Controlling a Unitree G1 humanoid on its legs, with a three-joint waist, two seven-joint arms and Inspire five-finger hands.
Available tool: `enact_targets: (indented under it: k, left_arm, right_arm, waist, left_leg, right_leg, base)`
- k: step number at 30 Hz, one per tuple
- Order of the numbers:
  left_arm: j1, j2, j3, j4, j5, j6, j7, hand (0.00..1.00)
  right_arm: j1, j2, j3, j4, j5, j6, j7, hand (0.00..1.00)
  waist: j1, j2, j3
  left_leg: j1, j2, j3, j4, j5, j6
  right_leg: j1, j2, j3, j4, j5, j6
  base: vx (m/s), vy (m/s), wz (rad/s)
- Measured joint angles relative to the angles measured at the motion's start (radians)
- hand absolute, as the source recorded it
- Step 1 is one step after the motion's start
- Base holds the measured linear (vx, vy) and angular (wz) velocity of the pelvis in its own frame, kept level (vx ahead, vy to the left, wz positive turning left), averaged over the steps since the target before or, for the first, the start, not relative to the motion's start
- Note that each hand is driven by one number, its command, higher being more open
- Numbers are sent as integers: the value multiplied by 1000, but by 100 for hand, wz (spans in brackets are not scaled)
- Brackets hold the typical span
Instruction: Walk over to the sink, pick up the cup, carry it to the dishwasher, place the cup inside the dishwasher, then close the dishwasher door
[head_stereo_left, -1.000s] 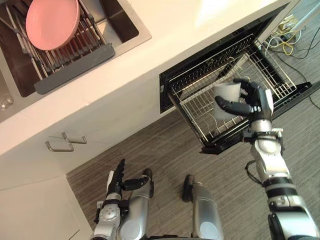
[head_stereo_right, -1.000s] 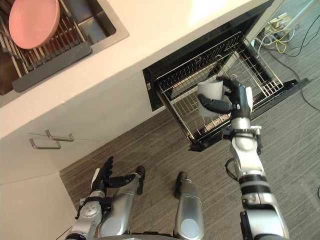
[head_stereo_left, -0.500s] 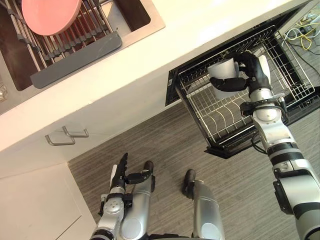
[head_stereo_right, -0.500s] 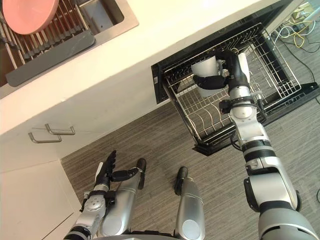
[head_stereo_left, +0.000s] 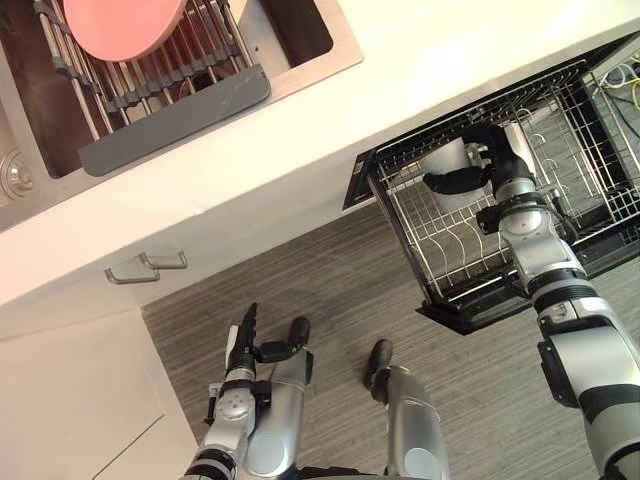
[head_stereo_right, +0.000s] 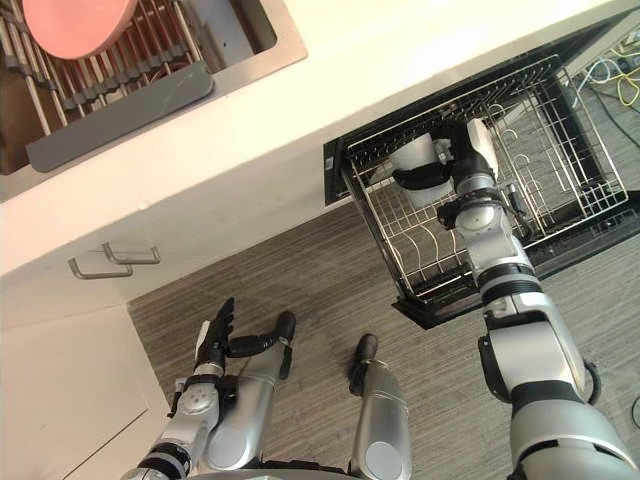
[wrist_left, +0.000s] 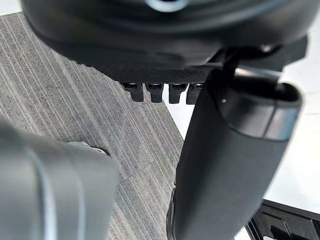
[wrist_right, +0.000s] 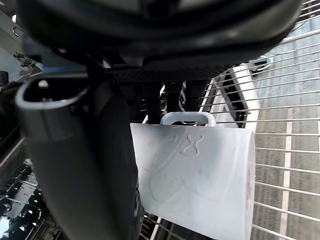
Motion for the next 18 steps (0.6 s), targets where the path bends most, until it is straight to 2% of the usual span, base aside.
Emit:
enact_targets:
  k: [6,7,18]
  left_arm:
    - [-16,-23,1,0,0,0,5,100]
    - [-20,-27,1,2,0,0,6,100]
    - [-61,-50,1,10,0,5,14,100]
  right_arm:
    - [-10,28,-4,4,-9,22,-21,0]
    - [-13,33,-4,4,-11,22,-22,100]
    - [-48,81,-45,37,-30,33,-38,100]
  waist:
    - [5,0,0]
    - [5,0,0]
    - [9,4,0]
  left_leg:
    - [3,12,2,-32,13,-6]
    - [6,16,5,-37,14,-6]
    - [14,38,37,-51,26,-18]
  right_leg:
    - [-2,10,-7,-4,8,-11]
    - [-2,13,-7,-4,12,-14]
    - [10,23,-25,-3,13,-16]
  base:
    - [32,-23,8]
    - [0,0,0]
    - [8,-11,3]
